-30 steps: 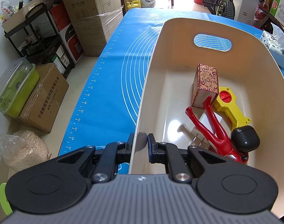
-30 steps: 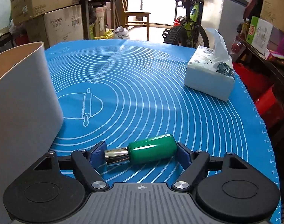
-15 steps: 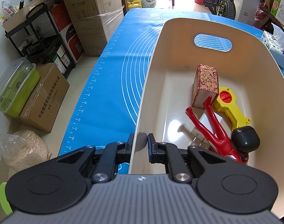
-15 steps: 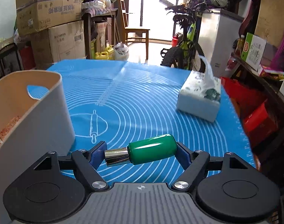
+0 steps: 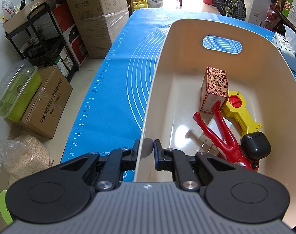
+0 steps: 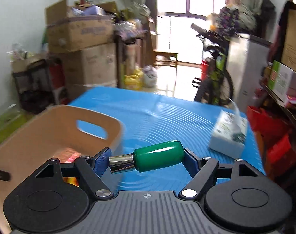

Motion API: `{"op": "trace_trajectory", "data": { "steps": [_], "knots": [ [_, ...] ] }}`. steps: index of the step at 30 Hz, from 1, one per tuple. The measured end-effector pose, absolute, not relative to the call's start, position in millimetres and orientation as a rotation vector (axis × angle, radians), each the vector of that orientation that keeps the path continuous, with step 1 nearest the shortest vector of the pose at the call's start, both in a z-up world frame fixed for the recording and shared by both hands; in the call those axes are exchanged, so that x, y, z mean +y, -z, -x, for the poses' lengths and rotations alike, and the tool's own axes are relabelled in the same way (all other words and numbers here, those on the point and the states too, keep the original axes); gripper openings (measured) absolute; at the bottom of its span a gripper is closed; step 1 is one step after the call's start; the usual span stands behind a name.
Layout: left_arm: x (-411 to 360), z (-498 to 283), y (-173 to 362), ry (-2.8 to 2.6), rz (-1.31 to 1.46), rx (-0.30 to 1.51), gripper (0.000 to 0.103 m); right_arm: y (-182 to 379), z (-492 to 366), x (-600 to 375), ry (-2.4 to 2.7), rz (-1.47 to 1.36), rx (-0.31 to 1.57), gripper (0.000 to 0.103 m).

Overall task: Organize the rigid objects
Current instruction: 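Carry the green cylinder with the right gripper and release it into the bin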

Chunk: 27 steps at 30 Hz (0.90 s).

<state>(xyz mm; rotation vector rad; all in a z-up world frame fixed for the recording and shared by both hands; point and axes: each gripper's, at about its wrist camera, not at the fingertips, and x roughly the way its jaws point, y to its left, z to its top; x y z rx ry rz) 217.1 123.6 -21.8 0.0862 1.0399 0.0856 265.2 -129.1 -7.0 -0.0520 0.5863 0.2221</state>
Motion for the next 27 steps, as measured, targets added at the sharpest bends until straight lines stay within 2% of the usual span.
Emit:
{"op": "trace_trajectory", "data": {
  "steps": [9,27],
  "knots": [
    [124,-217,22,-0.085,-0.086,1.04,0.015,-19,-249,-69,-0.371,0.077,0.547,0.079],
    [122,-217,22,-0.089,-0.087,1.041,0.015,37,-236,-1,-0.454,0.271,0.775,0.079]
  ]
}}
